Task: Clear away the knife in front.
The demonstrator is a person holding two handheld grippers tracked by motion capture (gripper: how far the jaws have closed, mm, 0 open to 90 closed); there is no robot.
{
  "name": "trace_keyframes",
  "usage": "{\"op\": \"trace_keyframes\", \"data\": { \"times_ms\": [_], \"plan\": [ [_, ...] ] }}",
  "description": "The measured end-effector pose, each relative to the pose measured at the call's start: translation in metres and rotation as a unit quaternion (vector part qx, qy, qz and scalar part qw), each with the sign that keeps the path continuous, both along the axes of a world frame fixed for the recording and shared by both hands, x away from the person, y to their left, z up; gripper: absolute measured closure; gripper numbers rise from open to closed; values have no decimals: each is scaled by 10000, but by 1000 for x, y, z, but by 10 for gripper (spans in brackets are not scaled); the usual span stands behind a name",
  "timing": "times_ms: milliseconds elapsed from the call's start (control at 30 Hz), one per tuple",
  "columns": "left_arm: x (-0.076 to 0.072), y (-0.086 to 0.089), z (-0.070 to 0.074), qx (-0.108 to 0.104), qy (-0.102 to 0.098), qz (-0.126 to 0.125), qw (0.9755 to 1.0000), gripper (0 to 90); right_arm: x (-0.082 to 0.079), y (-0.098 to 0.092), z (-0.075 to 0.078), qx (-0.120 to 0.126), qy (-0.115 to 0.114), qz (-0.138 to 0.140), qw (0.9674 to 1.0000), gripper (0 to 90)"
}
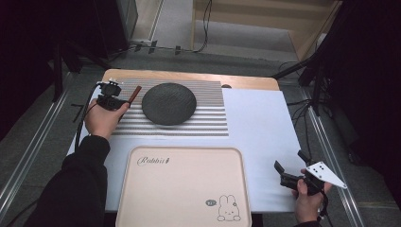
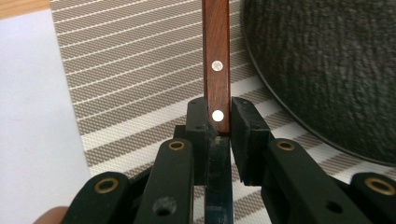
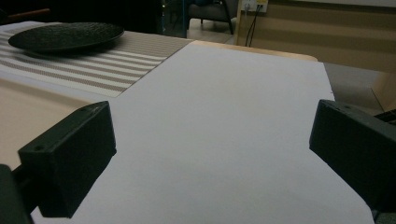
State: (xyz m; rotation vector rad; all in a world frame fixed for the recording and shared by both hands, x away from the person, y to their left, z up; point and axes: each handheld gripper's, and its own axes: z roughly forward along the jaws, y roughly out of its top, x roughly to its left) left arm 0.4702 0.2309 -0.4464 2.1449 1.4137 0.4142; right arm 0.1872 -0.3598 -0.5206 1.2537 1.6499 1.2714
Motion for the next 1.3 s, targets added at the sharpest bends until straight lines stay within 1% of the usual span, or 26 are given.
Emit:
{"op": "trace_keyframes", "data": {
  "times_ms": [100,133,200,300,333,367,400,467,500,533,600,633,700,733,833,933,1000,1033,1067,1167,1267,1300],
  "plan": [
    [-3,-1,1,13,-15,-18,10000,773,0,0,0,-4,7,1,10000,0],
    [-7,-1,1,13,-80,-6,10000,774,0,0,0,-6,3,-2,10000,0],
    [-10,-1,2,-42,-59,-23,10000,774,0,0,0,-3,1,2,10000,0],
    [-14,-2,2,-36,-59,-53,10000,773,0,0,0,-8,7,-1,10000,0],
    [-17,-1,2,-81,-58,-80,9999,774,0,0,0,-4,11,1,10000,0],
    [-17,-1,2,-81,-58,-80,9999,773,0,0,0,-4,11,1,10000,0],
    [-21,0,3,-117,-74,-106,9998,773,0,0,0,-9,12,-1,10000,0],
    [-25,0,3,-124,-99,-119,9998,774,0,0,0,-13,10,3,10000,0],
    [-26,0,2,-160,-99,-126,9997,774,0,0,0,-16,11,4,10000,0],
    [-28,-1,1,-171,-71,-158,9997,774,0,0,0,-17,17,0,10000,0],
    [-30,-2,1,-168,-72,-179,9997,773,0,0,0,-26,8,0,10000,0],
    [-33,-5,0,-105,-106,-235,9996,774,0,0,0,-28,10,-2,10000,0],
    [-35,-7,1,-100,-122,-263,9995,774,0,0,0,-18,18,-2,10000,0],
    [-38,-9,1,-123,-134,-319,9993,774,0,0,0,-16,21,-4,10000,0],
    [-43,-10,3,-212,-159,-379,9989,774,0,1,0,-21,20,-3,10000,0],
    [-50,-10,5,-382,-135,-474,9981,774,0,0,0,-18,15,1,10000,0],
    [-56,-11,7,-380,-168,-526,9977,774,0,0,0,-19,15,5,10000,0],
    [-56,-11,7,-380,-168,-526,9977,774,0,0,0,-22,9,4,10000,0],
    [-61,-11,7,-444,-188,-548,9973,773,0,0,0,-19,10,7,10000,0],
    [-68,-12,7,-433,-202,-586,9971,774,0,0,0,-16,15,4,10000,0],
    [-75,-10,6,-478,-217,-612,9967,774,0,0,0,-21,8,6,10000,0],
    [-75,-10,6,-478,-217,-612,9967,774,0,0,0,-16,13,6,10000,0]
  ]
}}
